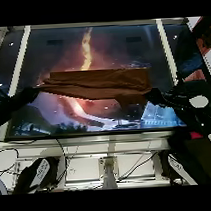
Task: Fold the clothes and pants, and hang the long-sleeved shirts on hangers.
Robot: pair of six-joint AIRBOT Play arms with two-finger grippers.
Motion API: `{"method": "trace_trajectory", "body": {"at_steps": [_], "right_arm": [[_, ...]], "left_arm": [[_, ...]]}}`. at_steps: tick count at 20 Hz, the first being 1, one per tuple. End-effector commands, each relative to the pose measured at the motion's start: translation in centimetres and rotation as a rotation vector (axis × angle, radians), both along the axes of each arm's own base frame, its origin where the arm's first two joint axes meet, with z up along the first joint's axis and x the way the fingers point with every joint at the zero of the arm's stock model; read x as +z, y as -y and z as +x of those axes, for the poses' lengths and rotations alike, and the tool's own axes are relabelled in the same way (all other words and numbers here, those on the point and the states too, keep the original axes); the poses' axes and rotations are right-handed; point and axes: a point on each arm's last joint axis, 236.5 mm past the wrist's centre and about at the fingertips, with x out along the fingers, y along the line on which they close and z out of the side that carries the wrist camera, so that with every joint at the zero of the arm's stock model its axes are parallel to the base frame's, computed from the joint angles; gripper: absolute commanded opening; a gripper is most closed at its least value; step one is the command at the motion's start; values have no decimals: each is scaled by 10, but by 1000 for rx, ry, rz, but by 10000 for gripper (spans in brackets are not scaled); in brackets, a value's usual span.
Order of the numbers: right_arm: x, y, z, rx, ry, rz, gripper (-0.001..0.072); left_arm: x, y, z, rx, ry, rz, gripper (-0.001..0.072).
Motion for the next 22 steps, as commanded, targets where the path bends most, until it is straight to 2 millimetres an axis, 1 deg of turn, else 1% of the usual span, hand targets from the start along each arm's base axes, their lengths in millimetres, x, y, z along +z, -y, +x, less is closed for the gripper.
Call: {"method": "trace_trajectory", "body": {"at_steps": [1, 3, 4, 7, 8, 10, 12, 14, 15, 17, 19, 21, 22], "right_arm": [[32, -9, -15, -3, 28, 55, 14], [51, -6, -15, -46, 82, 67, 14], [58, -1, -9, -78, 113, 68, 14], [67, 20, 17, -220, 167, 87, 13], [66, 27, 25, -253, 177, 83, 13], [54, 37, 39, -303, 163, 75, 13], [34, 48, 57, -366, 131, 71, 13], [14, 53, 75, -428, 106, 77, 14], [3, 51, 82, -447, 92, 75, 14], [-18, 37, 96, -451, 66, 58, 13], [-25, 19, 116, -437, 82, 30, 14], [-26, 12, 139, -437, 113, 0, 14], [-31, 11, 149, -434, 113, -14, 14]], "left_arm": [[30, 7, -25, 4, 35, 46, 16], [33, 6, -34, 32, 20, 63, 16], [33, 1, -35, 51, 16, 78, 16], [25, -8, -30, 86, -2, 81, 16], [21, -9, -28, 88, -14, 75, 16], [8, -12, -24, 92, -50, 57, 16], [-9, -16, -20, 112, -86, 36, 16], [-26, -17, -14, 132, -118, 15, 16], [-34, -14, -9, 131, -127, 17, 16], [-49, 0, 3, 108, -140, 20, 17], [-63, 15, 22, 102, -128, 44, 16], [-77, 21, 38, 117, -115, 82, 16], [-84, 21, 43, 129, -115, 95, 16]]}}
